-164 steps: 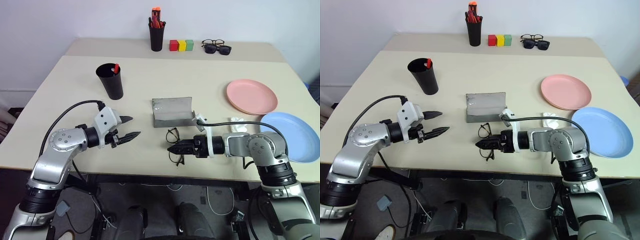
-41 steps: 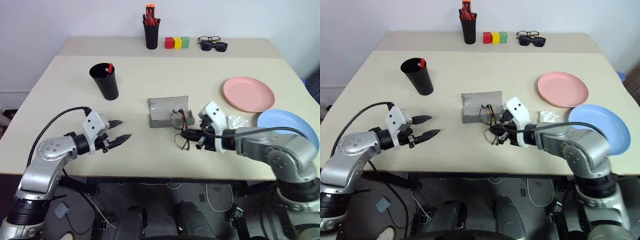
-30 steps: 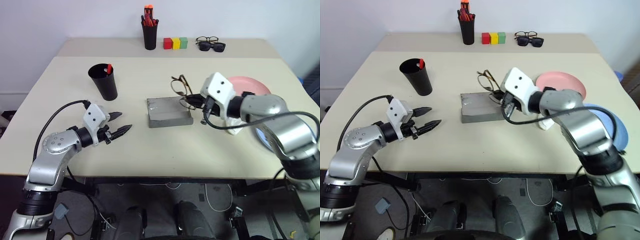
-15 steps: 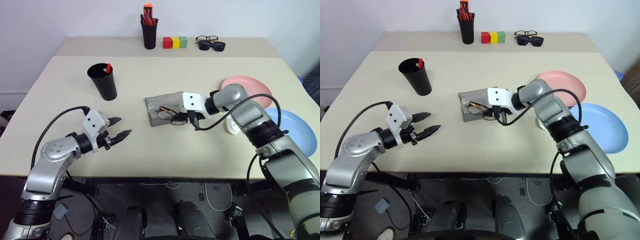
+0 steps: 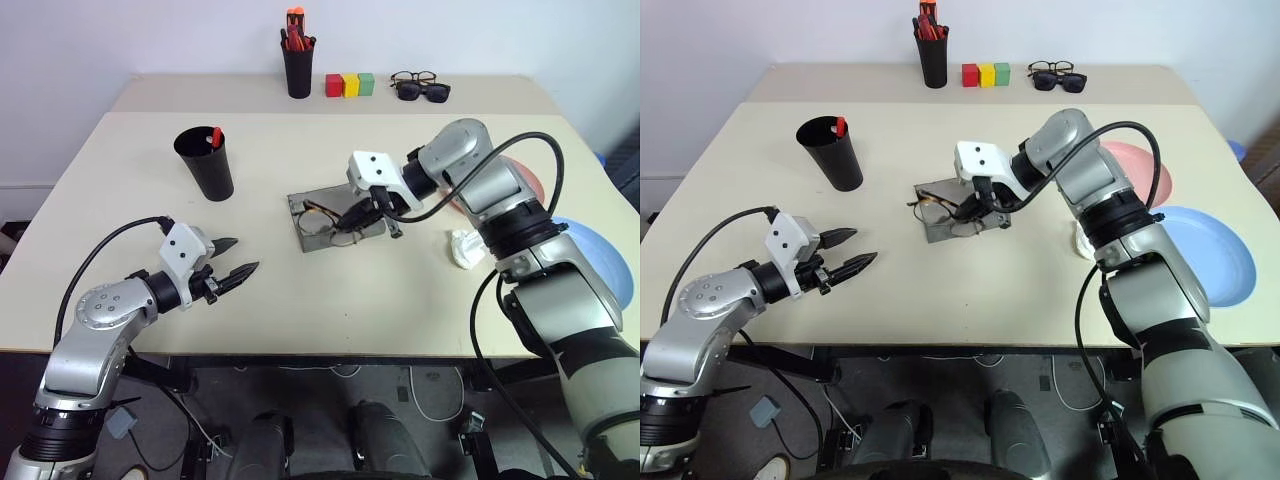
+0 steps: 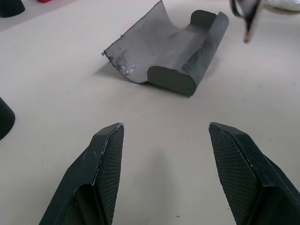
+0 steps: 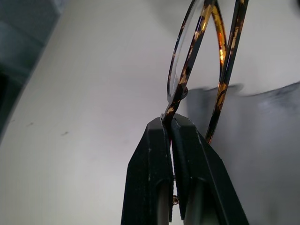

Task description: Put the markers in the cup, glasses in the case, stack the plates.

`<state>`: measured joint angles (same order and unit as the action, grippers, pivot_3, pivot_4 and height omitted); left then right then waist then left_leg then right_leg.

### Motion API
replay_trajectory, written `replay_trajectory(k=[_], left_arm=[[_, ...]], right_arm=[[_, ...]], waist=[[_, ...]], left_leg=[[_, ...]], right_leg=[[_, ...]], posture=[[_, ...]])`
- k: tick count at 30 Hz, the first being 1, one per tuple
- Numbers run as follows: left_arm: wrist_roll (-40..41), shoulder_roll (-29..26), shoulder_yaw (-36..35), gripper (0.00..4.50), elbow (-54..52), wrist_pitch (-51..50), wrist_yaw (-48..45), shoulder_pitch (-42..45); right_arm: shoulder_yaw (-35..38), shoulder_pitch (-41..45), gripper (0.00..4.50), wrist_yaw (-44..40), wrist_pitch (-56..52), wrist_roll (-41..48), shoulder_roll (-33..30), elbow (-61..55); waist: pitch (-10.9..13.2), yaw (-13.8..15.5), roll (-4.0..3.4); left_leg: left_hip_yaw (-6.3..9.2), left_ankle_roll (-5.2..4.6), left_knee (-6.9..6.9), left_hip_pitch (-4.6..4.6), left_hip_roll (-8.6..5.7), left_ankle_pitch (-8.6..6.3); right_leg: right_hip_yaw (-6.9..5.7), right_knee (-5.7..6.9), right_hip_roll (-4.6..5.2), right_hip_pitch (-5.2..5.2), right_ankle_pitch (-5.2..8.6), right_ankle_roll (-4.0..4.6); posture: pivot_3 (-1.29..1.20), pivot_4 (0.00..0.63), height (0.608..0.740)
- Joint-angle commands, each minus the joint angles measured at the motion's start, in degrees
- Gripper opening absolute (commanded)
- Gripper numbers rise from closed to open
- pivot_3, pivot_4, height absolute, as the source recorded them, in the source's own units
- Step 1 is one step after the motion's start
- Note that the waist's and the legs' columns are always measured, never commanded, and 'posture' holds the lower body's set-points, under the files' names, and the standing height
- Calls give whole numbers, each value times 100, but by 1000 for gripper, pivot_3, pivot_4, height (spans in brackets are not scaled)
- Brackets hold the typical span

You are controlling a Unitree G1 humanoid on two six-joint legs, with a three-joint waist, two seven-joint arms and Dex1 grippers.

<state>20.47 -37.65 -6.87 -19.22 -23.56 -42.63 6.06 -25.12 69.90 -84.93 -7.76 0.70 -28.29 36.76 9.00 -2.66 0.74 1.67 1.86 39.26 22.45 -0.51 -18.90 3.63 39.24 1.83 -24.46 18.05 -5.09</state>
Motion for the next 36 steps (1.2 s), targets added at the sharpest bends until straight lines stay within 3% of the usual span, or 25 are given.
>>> replay_trajectory(k=[1,12,23,26,33,36], left_arm=[[43,-13,-75,2942,-213,33,35,15],[76,-19,-99,2942,-373,-13,115,-132],[85,-13,-100,2942,-453,-30,169,-195],[94,2,-96,2942,-464,-29,182,-197],[111,36,-107,2942,-457,-42,227,-164],[192,108,-120,2942,-434,-141,312,28]], right_arm=[[212,359,47,390,606,-239,132,596],[87,777,47,863,2111,-1084,384,2307],[-9,1015,47,426,2523,-1666,454,2789],[13,1027,962,379,2514,-1724,498,2825],[244,1020,4345,537,2276,-1624,562,2830],[600,1024,4345,370,1741,-1283,490,2612]], waist=[[0,3,0],[0,-5,0],[1,-13,-2],[1,-11,-2],[1,-17,-2],[1,-12,-2]], left_leg=[[0,1,0,0,0,1],[-2,7,0,1,-1,4],[-2,9,0,1,-1,5],[-2,9,0,1,-1,5],[-2,10,0,1,-1,5],[-1,10,0,1,-1,6]], right_leg=[[0,0,0,0,0,0],[-6,0,3,0,0,0],[-6,3,2,0,0,0],[-6,4,3,0,0,0],[-7,4,2,-1,0,0],[-7,5,3,0,0,0]], posture=[[0,150,740],[0,150,740],[0,150,740],[0,150,740],[0,150,740],[0,150,740]])
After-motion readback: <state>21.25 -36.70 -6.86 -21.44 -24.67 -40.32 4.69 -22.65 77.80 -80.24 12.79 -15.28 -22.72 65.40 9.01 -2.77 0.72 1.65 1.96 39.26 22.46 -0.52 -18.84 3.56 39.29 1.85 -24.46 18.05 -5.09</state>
